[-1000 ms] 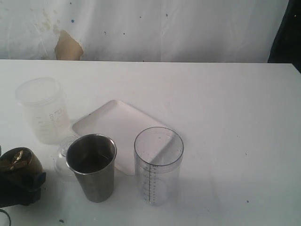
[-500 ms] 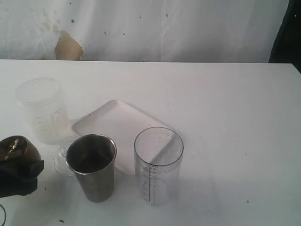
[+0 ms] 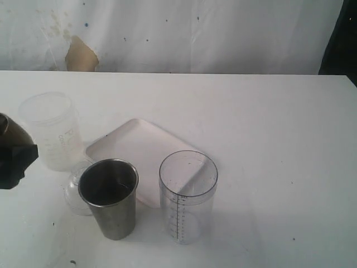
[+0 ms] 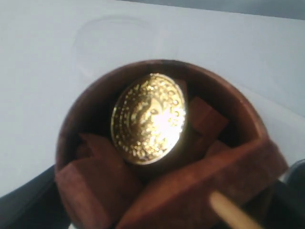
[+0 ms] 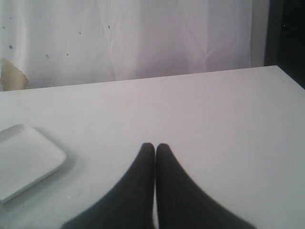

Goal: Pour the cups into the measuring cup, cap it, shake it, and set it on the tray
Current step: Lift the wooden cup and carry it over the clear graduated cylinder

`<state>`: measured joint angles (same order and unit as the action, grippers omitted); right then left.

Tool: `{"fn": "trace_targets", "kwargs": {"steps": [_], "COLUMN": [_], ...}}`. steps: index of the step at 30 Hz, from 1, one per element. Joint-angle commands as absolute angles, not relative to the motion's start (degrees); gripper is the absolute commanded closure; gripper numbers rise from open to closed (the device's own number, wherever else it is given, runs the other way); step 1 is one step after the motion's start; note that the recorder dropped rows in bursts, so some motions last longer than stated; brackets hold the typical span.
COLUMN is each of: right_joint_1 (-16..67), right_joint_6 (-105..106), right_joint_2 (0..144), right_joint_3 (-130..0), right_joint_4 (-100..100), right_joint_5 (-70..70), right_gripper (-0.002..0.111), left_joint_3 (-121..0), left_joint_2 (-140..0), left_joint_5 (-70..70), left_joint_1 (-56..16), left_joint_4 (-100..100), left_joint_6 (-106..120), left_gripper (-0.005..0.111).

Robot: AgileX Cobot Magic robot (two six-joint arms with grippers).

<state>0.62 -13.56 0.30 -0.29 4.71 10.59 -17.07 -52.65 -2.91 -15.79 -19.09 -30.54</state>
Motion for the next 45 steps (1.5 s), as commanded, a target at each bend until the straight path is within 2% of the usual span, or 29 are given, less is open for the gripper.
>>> {"fn": "trace_targets", "kwargs": {"steps": [1, 6, 13, 19, 29, 35, 45], "right_joint_1": [0.65, 0.65, 0.65, 0.65, 0.65, 0.65, 0.65], "right_joint_6": [-13.81, -13.81, -13.81, -13.81, -13.81, -13.81, -13.81], "right_joint_2": [0.00, 0.00, 0.00, 0.00, 0.00, 0.00, 0.00], "right_joint_3": [0.00, 0.00, 0.00, 0.00, 0.00, 0.00, 0.00], "right_joint_4": [4.59, 4.59, 4.59, 4.59, 4.69, 4.69, 4.69], "right_joint_5": [10.28, 10.28, 10.28, 10.28, 10.28, 10.28, 10.28], "right_gripper": [0.108, 0.108, 0.108, 0.108, 0.108, 0.108, 0.108], "left_joint_3": [-26.11, -37.95, -46.99, -52.74, -67.26, -69.89, -70.02], "left_joint_2": [-49.48, -50.32, -55.73, -68.56, -88.14, -93.70, -99.03], "left_joint_5": [12.41, 30.19, 40.59, 44.73, 67.15, 69.96, 69.96], "left_joint_1": [-23.83, -34.47, -44.83, -52.90, -69.50, -73.36, -75.38], "left_joint_4": [-22.28, -20.51, -20.79, -27.84, -51.64, -57.27, -64.20], "left_joint_6": [-32.20, -25.51, -23.60, -24.82, -28.43, -26.41, -24.16], "left_gripper": [0.107, 0.107, 0.107, 0.107, 0.107, 0.107, 0.107]}}
